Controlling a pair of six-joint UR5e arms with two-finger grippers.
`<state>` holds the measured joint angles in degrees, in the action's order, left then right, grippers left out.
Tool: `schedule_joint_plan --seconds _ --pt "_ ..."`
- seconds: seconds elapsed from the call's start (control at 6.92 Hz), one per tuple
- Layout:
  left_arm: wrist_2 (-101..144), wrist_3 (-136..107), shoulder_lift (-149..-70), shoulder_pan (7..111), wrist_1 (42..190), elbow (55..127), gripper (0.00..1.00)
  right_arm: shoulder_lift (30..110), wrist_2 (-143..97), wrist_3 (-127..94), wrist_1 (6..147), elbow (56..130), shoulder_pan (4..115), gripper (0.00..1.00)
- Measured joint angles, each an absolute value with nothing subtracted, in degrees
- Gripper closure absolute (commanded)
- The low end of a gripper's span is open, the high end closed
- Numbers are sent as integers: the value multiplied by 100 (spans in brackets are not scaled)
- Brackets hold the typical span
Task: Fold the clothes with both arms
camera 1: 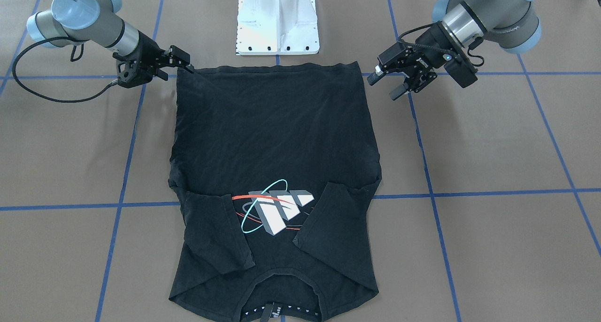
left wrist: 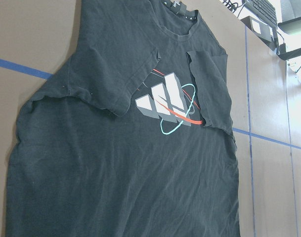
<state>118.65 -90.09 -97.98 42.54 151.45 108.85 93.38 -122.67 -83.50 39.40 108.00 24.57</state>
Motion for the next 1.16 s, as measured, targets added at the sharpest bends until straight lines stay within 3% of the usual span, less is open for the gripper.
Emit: schedule_joint_plan --seconds 0.43,1.16 --pt "11865 -8993 -9800 4254 15144 10884 0 9337 -12247 -8495 3940 10735 2105 0" --pt "11865 -8991 -9800 4254 15144 10890 0 9376 -12236 -8525 3946 10606 1936 13"
